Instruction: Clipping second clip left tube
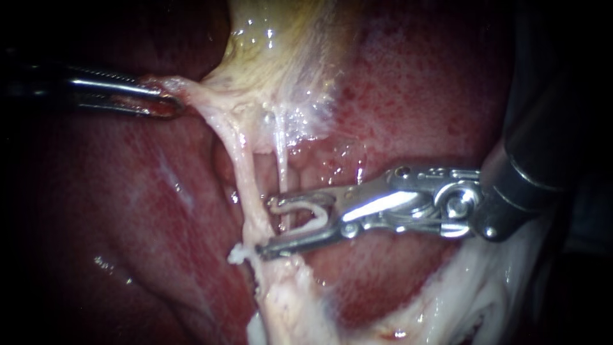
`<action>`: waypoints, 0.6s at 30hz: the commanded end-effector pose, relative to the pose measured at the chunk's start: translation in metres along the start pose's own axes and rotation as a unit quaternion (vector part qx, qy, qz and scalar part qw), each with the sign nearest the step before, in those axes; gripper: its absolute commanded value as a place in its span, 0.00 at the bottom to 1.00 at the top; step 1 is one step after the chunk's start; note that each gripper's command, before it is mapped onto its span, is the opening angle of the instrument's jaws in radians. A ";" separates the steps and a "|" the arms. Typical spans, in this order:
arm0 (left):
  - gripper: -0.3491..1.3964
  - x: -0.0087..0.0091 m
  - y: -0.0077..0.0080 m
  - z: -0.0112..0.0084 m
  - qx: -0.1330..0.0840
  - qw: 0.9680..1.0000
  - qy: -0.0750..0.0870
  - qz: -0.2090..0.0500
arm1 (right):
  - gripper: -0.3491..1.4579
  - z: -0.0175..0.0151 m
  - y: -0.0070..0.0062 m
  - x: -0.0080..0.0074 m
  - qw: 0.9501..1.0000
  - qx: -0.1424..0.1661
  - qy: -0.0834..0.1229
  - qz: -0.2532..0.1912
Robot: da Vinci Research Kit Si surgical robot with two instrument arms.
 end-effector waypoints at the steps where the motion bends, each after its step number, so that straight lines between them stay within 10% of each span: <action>1: 0.00 0.0000 0.0000 0.0000 0.000 1.000 0.000 0.000 | 0.45 0.0001 0.0003 -0.0003 1.000 0.003 -0.001 0.004; 18: 0.00 -0.0001 -0.0001 0.0001 0.000 1.000 0.000 0.000 | 0.45 0.0008 0.0023 -0.0014 1.000 0.014 -0.004 0.023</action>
